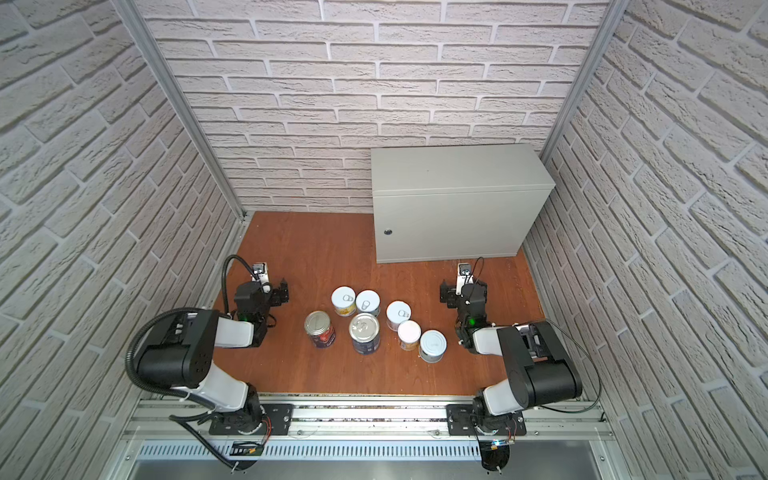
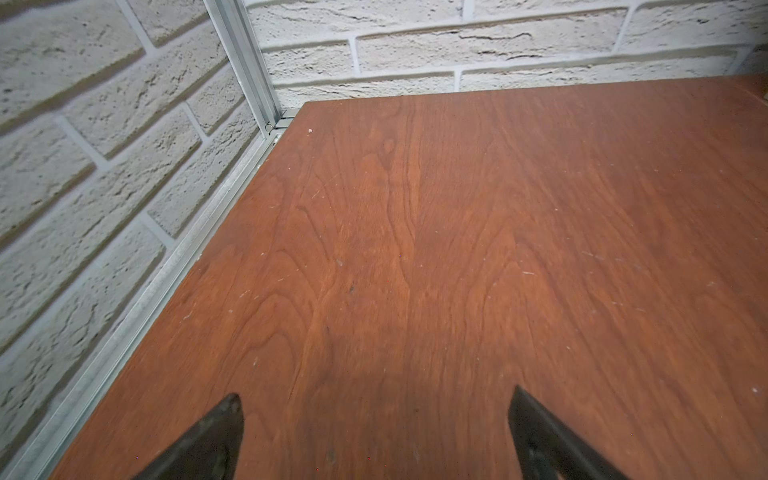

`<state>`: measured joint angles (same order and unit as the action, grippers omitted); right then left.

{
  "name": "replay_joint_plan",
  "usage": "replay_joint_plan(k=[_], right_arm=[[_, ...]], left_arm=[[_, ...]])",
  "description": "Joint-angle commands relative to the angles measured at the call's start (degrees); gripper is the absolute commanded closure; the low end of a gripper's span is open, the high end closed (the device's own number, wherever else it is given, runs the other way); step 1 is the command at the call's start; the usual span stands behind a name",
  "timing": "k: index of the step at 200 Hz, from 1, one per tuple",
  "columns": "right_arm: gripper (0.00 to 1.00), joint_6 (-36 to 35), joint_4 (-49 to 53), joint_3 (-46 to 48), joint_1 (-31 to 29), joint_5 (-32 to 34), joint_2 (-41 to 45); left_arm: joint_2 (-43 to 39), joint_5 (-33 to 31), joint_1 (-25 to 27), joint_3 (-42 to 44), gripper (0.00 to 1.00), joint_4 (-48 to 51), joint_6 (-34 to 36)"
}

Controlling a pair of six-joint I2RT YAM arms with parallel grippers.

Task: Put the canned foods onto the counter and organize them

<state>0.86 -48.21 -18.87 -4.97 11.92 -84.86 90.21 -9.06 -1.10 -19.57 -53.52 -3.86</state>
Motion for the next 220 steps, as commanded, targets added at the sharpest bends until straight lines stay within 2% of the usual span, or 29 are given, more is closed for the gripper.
replay_joint_plan(k=[1, 93, 114, 174, 202, 220], right_arm=[[0.0, 0.32, -1.89, -0.49, 0.29, -0.45, 0.57], [0.0, 0.63, -1.62, -0.82, 0.29, -0.24, 0.31], [0.0, 0.63, -1.59, -0.86, 0.32, -0.31, 0.22], [0.0, 0.37, -1.59, -0.64, 0.28, -0.41, 0.61], [0.0, 0.19, -1.67, -0.4, 0.23, -0.38, 0.99], [0.0, 0.67, -1.05, -0.51, 0.25, 0.48, 2.07]], left_arm=[[-0.13, 0.73, -0.49, -1.35, 0.02, -1.59, -0.6], [-0.13, 3.99, -1.96, -2.35, 0.02, 0.36, -1.16], [-0.17, 7.93, -4.12, -2.62, 0.02, 1.02, -2.53], [-0.24, 8.08, -3.88, -2.54, 0.02, 0.8, -2.33], [-4.3, 8.31, -3.68, -5.77, 0.02, 10.21, -1.79], [-6.7, 4.5, -2.51, -6.17, 0.02, 13.2, -1.93]])
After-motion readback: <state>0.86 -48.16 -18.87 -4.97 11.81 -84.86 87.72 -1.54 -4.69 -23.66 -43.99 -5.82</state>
